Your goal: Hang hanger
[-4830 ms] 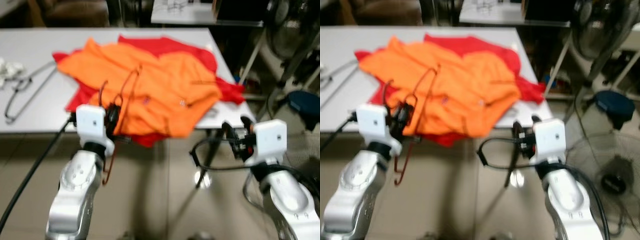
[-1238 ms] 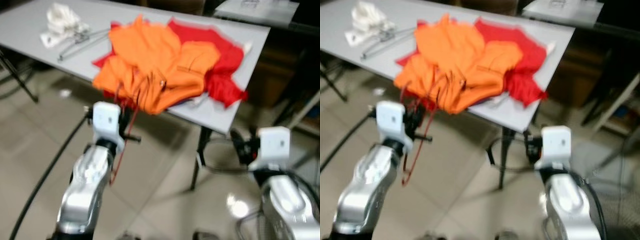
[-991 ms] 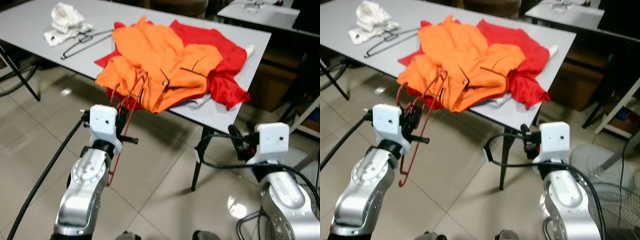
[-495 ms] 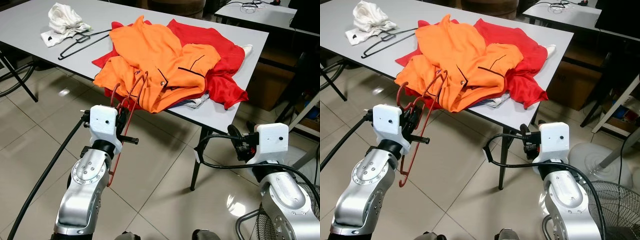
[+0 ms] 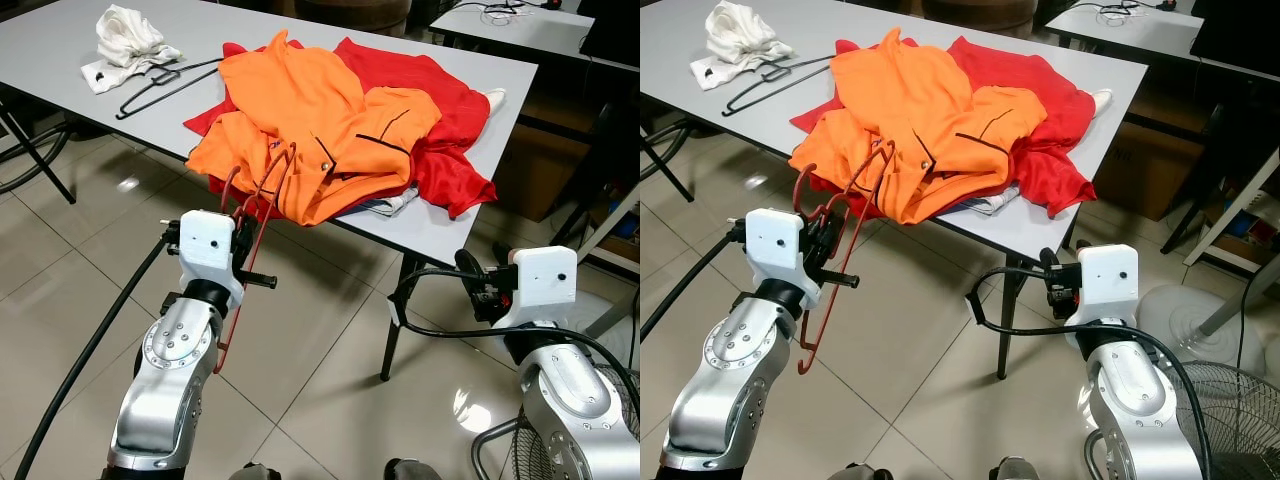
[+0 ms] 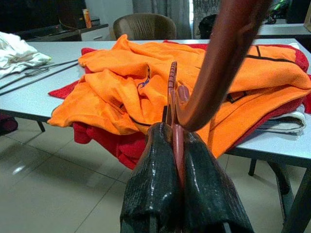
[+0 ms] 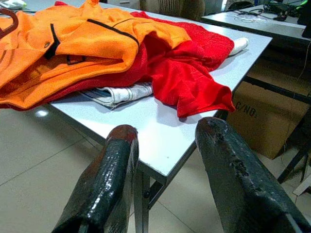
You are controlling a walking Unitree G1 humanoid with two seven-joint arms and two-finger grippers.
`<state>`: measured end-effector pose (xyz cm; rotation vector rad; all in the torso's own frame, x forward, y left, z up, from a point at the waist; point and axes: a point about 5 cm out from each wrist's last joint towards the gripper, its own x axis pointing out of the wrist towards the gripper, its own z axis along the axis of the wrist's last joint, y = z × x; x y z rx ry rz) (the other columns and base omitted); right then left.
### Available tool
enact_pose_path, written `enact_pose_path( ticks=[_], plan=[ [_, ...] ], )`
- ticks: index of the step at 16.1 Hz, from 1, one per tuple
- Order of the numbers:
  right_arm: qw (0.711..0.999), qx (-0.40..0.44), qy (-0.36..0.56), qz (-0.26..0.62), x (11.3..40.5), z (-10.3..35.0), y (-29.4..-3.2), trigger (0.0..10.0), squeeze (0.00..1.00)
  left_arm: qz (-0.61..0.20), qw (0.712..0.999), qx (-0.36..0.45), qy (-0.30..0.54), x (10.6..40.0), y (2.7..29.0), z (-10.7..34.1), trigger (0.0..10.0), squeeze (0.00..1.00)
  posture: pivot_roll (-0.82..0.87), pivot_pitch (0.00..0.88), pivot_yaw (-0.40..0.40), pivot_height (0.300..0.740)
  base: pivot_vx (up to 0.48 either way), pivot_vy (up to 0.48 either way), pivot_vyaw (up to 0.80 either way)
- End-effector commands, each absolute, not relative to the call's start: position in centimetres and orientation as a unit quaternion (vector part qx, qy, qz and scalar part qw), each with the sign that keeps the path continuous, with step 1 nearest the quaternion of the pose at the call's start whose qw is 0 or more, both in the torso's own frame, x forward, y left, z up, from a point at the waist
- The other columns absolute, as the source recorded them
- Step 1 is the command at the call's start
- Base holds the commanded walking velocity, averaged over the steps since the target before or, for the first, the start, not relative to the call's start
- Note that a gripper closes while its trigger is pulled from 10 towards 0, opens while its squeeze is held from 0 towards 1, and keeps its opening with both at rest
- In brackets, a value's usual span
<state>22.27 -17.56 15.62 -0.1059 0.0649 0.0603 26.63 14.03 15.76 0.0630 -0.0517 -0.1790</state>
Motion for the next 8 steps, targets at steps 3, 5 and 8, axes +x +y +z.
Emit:
enact_pose_path(
  ticks=[3, 5, 8],
  plan=[
    [0.998, -0.049, 0.02, 0.033, 22.25, 16.14, -17.43, 10.0, 0.0, -0.082, 0.995, 0.038, -0.04, 26.51, 14.31, 16.29, 10.0, 0.0, -0.1, 0.088, 0.061, 0.74, 0.0, 0.0, 0.0],
    [0.998, -0.044, 0.016, 0.031, 22.26, 16.27, -17.51, 10.0, 0.0, -0.083, 0.995, 0.037, -0.041, 26.49, 14.28, 16.35, 10.0, 0.0, -0.1, 0.088, 0.061, 0.74, 0.0, 0.0, 0.0],
    [0.997, -0.078, 0.011, 0.005, 22.32, 16.1, -18.15, 10.0, 0.0, -0.085, 0.993, 0.041, -0.063, 26.55, 14.23, 17.08, 10.0, 0.0, -0.1, 0.08, 0.063, 0.74, 0.0, 0.0, 0.0]
  ],
)
